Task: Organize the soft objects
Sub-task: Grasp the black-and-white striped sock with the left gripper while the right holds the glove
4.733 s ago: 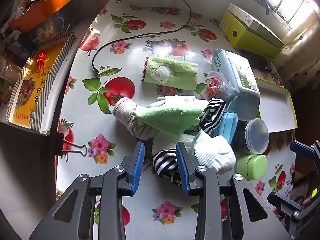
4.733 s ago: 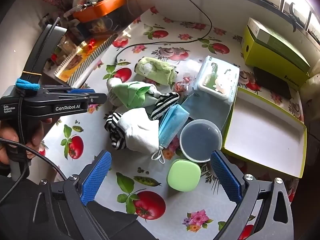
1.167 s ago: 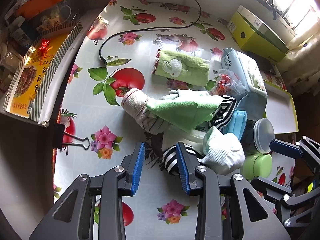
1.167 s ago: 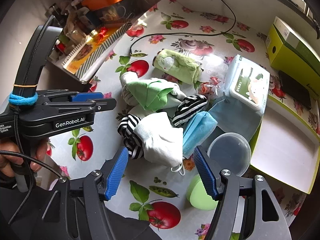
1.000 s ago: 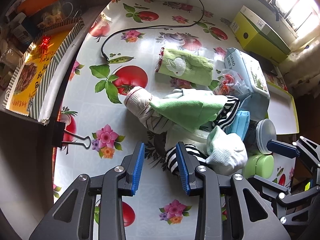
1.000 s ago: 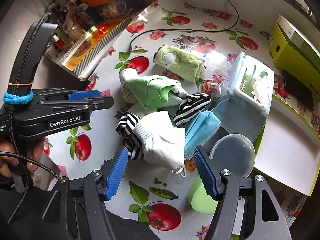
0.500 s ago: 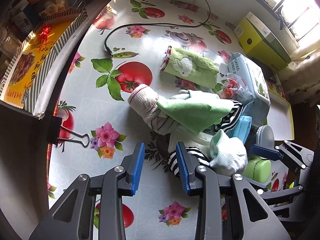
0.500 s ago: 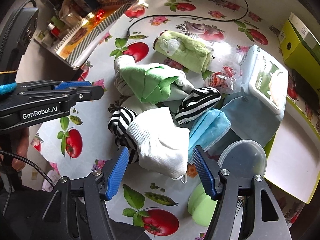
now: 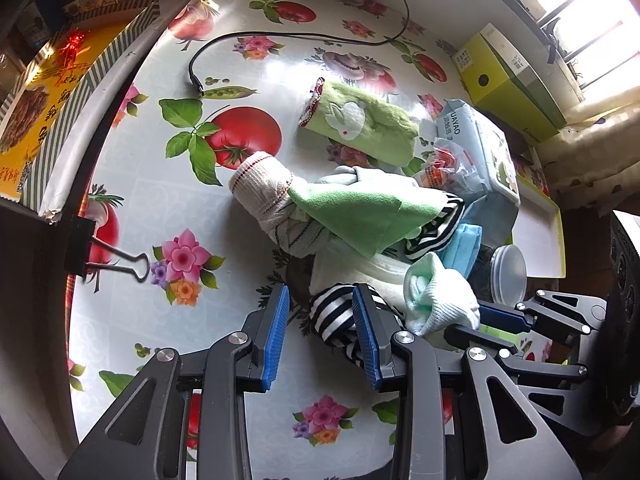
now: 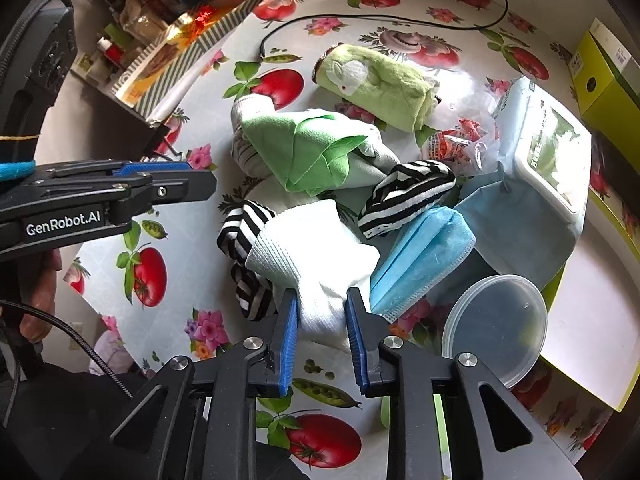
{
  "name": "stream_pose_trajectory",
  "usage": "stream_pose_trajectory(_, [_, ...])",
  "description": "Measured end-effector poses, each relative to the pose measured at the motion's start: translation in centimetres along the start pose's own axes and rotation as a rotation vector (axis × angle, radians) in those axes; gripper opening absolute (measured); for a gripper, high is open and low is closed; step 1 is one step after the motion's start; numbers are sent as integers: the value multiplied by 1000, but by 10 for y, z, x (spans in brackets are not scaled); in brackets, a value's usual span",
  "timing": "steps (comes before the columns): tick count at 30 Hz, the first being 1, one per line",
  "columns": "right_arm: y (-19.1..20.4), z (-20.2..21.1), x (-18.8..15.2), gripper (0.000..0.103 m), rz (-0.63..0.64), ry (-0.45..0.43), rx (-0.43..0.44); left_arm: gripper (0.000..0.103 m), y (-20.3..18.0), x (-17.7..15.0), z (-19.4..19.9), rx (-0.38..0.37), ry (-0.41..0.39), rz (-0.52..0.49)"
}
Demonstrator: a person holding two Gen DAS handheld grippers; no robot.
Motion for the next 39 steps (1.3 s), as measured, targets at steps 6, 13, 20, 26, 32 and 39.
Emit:
stream_pose_trajectory(6, [-6, 20, 3, 22, -26, -44, 4, 40, -6, -7, -8, -32, 36, -2])
stream_pose_trajectory(13, [-15, 38, 3, 22, -52, -88, -5, 43, -23, -9, -18, -78, 68, -18])
stream_pose_trajectory(20, [-21, 49, 1, 22, -71, -116, -11, 43, -34, -10, -42, -64, 132, -44])
stream_pose_trajectory(26, [-23, 56, 0, 22, -87, -139, -9, 15, -36, -9, -34, -57, 96, -56])
stream_pose_trajectory(32, [-26, 63, 0, 22, -99, -162, -5, 4, -27, -7, -14, -49, 45, -40])
stream_pose_trajectory(39, [-39, 82, 0, 22, -132, -213, -5, 4, -33, 6, 12, -59, -24, -54])
Point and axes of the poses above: each gripper's, at about its wrist camera, not at the fingertips, and z roughly against the way its jaws point, y to its left, x to its top, the point moved 3 cm from there along -z, roughly the way its jaws point, and after that the axes turned 10 degrees about -z, right-handed, at the moved point
